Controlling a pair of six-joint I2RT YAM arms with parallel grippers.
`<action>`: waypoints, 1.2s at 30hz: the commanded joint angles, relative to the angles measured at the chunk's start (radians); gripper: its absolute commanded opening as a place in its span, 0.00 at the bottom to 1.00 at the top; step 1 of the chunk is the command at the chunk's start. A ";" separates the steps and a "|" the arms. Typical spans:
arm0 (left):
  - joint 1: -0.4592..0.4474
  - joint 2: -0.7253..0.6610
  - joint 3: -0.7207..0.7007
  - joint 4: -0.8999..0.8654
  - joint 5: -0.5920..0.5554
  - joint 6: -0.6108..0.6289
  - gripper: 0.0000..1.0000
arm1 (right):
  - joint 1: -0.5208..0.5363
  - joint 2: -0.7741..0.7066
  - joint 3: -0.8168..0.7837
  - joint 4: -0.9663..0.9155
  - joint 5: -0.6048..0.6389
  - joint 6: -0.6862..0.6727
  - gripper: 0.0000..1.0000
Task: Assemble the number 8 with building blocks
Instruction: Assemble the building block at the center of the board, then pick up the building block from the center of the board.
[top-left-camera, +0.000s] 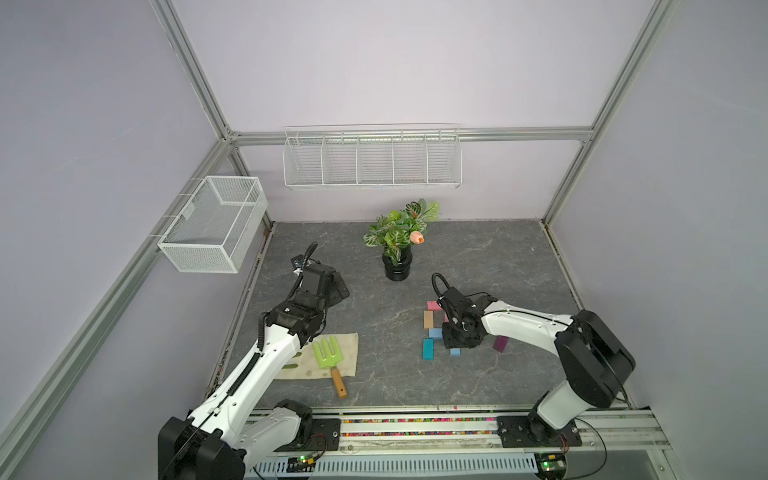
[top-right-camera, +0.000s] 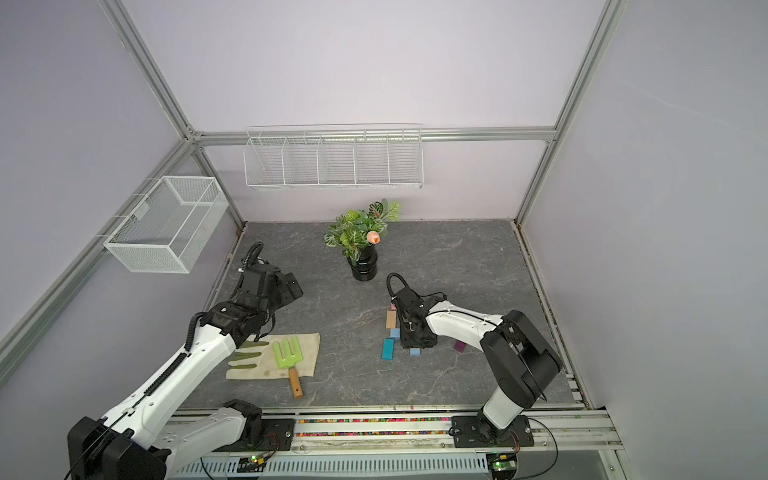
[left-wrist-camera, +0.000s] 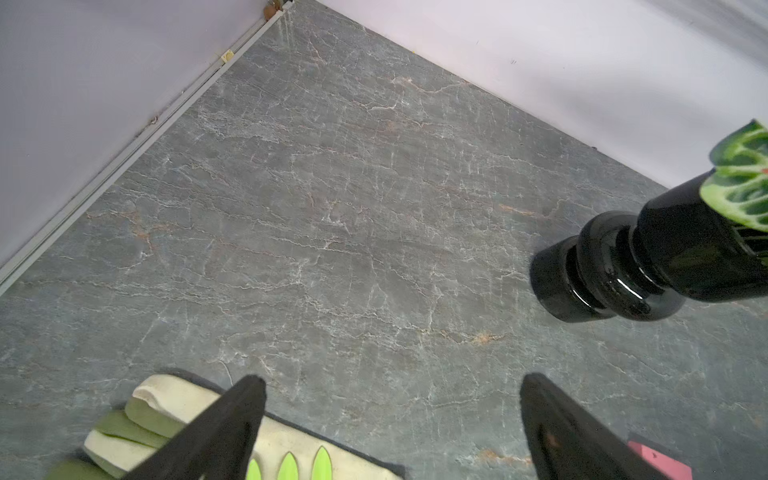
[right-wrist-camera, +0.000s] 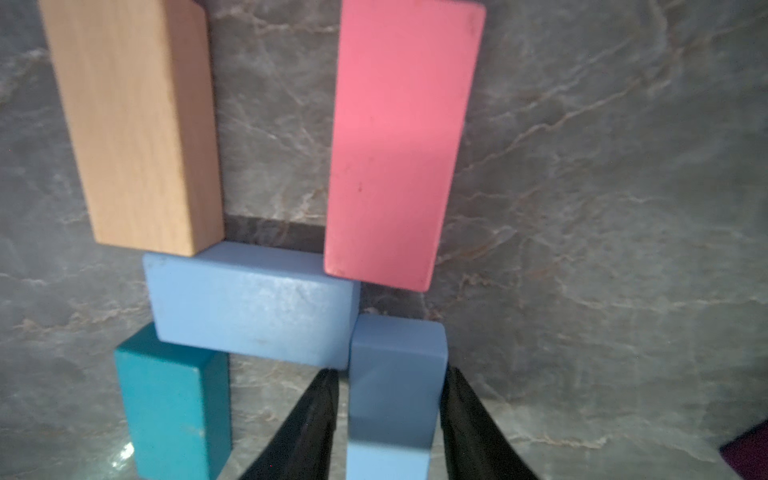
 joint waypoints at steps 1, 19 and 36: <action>-0.004 0.000 0.017 -0.009 -0.009 -0.006 1.00 | -0.006 -0.029 -0.010 -0.009 0.015 -0.004 0.47; -0.015 0.021 0.031 -0.005 0.014 -0.011 1.00 | -0.051 -0.332 -0.063 -0.254 0.249 0.184 0.60; -0.036 0.034 0.041 -0.010 0.000 -0.012 1.00 | -0.330 -0.339 -0.223 -0.133 0.170 0.190 0.71</action>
